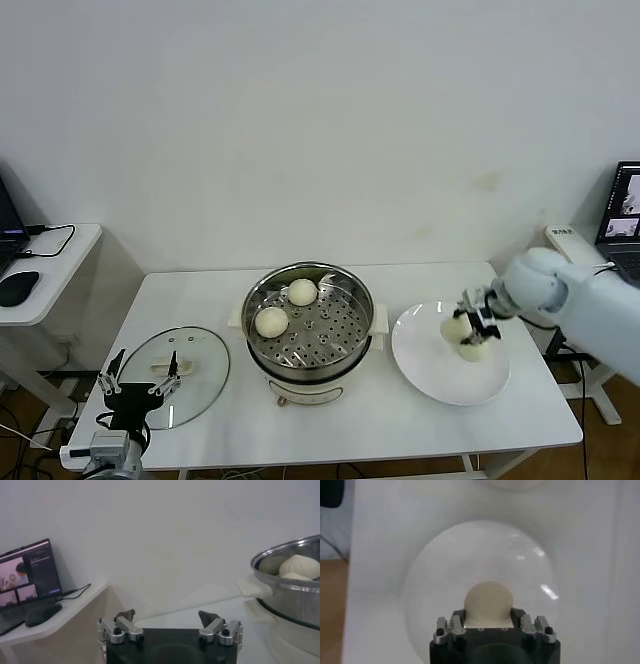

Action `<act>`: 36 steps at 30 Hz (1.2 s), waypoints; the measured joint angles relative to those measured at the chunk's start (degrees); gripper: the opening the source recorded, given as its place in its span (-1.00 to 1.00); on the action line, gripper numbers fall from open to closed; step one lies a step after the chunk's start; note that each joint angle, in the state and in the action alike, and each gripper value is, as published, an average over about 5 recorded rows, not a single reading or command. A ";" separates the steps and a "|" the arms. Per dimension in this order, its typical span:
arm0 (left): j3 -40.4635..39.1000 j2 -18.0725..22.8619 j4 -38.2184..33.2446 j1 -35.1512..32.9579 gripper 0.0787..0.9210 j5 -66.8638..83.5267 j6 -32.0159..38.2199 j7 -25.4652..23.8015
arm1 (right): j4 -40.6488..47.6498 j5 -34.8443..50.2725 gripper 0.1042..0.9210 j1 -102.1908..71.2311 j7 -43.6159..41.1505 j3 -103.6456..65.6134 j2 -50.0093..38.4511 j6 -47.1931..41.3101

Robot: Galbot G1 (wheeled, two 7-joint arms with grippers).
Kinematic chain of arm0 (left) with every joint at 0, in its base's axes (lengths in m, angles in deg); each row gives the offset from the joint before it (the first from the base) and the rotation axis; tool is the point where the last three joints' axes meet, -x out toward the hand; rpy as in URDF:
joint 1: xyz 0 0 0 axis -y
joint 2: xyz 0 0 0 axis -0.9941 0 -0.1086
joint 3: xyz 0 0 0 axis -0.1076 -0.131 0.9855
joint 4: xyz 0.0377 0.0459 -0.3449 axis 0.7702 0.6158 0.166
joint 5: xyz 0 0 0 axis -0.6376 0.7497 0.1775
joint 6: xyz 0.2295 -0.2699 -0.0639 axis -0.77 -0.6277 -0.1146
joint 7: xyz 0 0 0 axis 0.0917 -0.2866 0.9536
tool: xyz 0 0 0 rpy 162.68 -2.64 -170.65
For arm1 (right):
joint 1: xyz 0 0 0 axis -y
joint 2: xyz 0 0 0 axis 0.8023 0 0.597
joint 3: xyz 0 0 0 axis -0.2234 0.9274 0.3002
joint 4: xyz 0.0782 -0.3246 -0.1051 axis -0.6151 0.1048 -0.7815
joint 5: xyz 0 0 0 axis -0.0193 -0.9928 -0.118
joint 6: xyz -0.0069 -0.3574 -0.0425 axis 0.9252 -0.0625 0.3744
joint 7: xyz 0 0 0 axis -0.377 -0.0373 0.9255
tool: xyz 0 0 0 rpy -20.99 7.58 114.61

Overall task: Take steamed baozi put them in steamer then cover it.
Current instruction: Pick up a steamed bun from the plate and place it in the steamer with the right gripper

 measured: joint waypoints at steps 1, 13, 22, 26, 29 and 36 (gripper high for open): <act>0.08 -0.03 -0.08 -0.07 0.77 0.04 0.00 0.00 | 0.15 0.82 0.14 1.76 0.16 0.85 0.76 0.02; 1.41 0.33 -0.30 -0.93 0.77 0.19 0.10 0.04 | 1.30 9.57 0.14 15.35 3.34 9.96 13.18 2.78; 2.18 1.03 0.07 -0.75 0.77 0.20 0.16 0.07 | 1.11 10.23 0.14 17.91 3.80 15.81 23.18 8.37; 2.30 1.26 0.28 -0.70 0.77 0.15 0.17 0.08 | 0.97 8.51 0.14 18.04 3.37 17.91 26.89 11.47; 2.63 1.31 0.30 -0.76 0.77 0.21 0.17 0.09 | 1.22 6.61 0.14 18.01 3.04 19.23 29.25 14.11; 3.13 1.71 0.30 -0.78 0.77 0.47 0.27 0.17 | 2.14 1.79 0.14 17.25 2.24 21.63 33.33 20.44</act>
